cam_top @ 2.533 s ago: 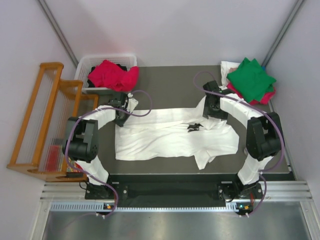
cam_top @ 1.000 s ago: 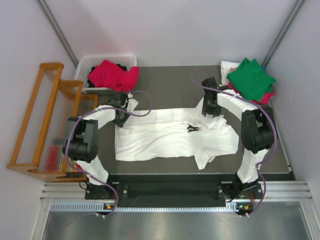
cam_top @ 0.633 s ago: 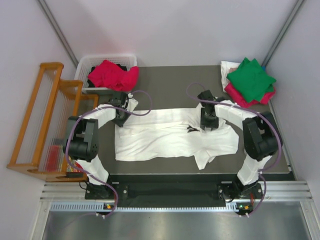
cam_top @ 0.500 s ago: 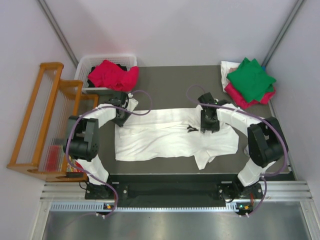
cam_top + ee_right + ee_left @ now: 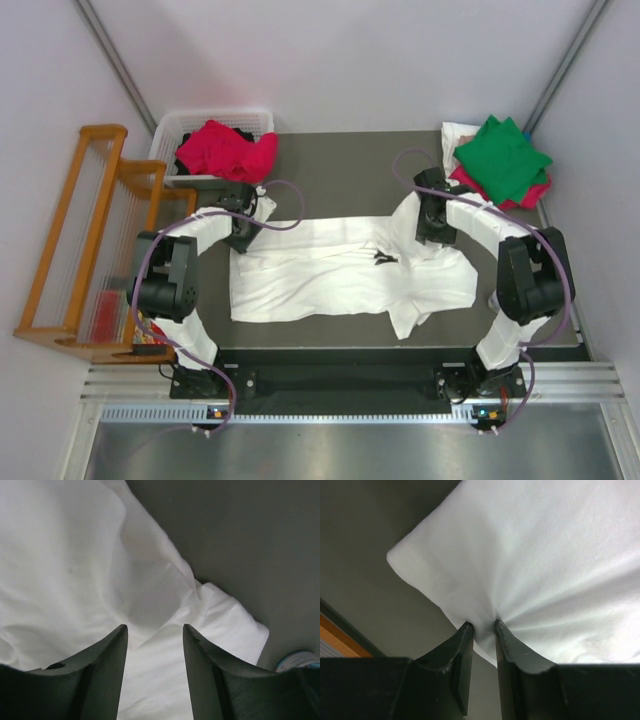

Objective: Fold and stack the t-shirts
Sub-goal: Fold the tshirt

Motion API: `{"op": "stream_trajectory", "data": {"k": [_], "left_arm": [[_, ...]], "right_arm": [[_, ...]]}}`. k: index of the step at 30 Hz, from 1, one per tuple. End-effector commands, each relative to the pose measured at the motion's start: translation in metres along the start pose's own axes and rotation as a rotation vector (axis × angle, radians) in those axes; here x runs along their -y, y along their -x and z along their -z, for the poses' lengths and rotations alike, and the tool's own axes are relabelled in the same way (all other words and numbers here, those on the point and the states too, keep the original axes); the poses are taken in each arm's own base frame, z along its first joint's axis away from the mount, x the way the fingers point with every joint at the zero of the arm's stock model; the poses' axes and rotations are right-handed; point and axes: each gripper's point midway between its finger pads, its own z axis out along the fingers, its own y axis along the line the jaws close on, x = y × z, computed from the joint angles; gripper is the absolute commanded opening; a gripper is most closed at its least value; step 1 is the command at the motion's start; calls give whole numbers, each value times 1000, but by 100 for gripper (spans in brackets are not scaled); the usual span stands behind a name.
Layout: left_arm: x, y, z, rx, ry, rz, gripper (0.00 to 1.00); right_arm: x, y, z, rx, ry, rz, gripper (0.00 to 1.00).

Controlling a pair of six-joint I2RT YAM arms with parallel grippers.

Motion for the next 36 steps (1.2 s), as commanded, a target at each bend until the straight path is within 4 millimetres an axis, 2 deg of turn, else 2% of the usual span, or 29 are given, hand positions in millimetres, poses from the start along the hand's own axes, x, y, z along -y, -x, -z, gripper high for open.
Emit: {"op": "stream_trajectory", "data": {"k": [1,8,14,21,36], "left_arm": [[9,-25,-2,-85,-34,1,30],[9,-26,-3,-83,-30,-3,30],[12,-28,-4,-85,-41,1,29],[12,-28,-5,-88,-44,2,29],[21,-35,-9,-99,-73,11,29]], "right_arm": [[9,37,-4,69,-33,-77,49],[20,52,-12,72,-48,-103,48],[26,52,-20,62,-50,-120,45],[22,57,-22,65,-34,-127,27],[19,68,-25,70,-27,-123,26]]}}
